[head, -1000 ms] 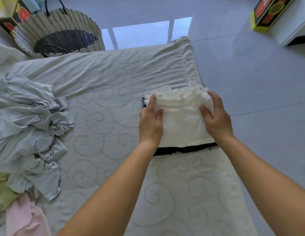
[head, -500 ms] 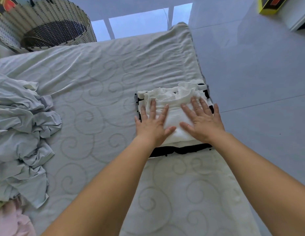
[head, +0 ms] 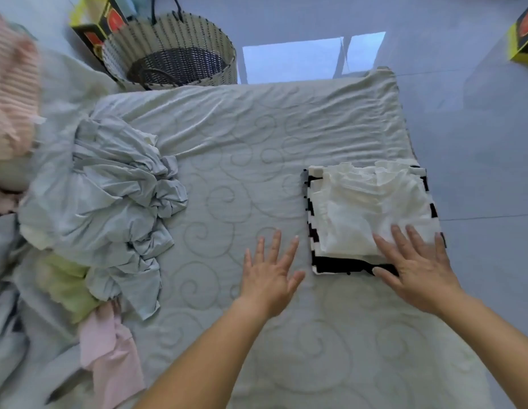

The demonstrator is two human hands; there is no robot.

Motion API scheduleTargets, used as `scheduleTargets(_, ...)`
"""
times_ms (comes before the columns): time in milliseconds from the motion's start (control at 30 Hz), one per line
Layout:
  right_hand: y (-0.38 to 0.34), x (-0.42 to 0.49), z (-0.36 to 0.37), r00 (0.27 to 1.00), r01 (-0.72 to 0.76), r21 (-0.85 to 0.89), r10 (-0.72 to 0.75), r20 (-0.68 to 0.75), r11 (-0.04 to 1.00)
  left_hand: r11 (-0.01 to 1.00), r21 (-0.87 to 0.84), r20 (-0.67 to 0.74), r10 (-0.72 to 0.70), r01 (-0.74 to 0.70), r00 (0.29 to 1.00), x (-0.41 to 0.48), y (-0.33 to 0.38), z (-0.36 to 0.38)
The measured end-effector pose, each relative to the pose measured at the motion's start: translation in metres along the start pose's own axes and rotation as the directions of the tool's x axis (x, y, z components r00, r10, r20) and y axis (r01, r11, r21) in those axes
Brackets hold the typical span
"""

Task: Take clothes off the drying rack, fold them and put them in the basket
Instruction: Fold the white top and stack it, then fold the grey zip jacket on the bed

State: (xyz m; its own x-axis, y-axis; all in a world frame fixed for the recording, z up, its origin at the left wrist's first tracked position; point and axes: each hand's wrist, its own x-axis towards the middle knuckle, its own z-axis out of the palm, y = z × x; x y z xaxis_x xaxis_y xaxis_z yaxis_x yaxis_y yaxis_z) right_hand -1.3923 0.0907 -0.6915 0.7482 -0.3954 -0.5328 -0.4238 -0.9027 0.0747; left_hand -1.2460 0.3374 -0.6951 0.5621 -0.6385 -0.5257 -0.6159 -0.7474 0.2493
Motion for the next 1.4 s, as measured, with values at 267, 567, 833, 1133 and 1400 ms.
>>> scheduleTargets(267, -0.129, -0.043, -0.007, 0.998, 0.056, 0.126, -0.050, -0.049, 0.990, 0.932, -0.070, -0.153, -0.363, 0.356, 0.919, -0.133, -0.201, -0.013)
scheduleTargets(567, -0.365, -0.004, -0.084, 0.921, 0.340, 0.039, -0.325, -0.216, 0.939, 0.811, -0.264, -0.202, -0.575, 0.521, 0.793, -0.232, -0.355, -0.013)
scheduleTargets(833, -0.529, 0.048, -0.159, 0.943, 0.282, 0.263, -0.216, -0.252, 0.923, 0.822, -0.452, -0.277, -0.499, 0.347, 0.821, -0.264, -0.393, 0.036)
scheduleTargets(1133, -0.580, 0.088, -0.156, 0.968, 0.152, 0.168, -0.113, -0.224, 0.974, 0.822, -0.539, -0.324, -0.407, 0.187, 0.854, -0.257, -0.408, 0.018)
scheduleTargets(1400, -0.533, 0.134, -0.187, 0.921, -0.146, 0.606, 0.332, -0.207, 0.782, 0.804, -0.593, -0.435, -0.358, 0.036, 0.826, -0.204, -0.416, -0.054)
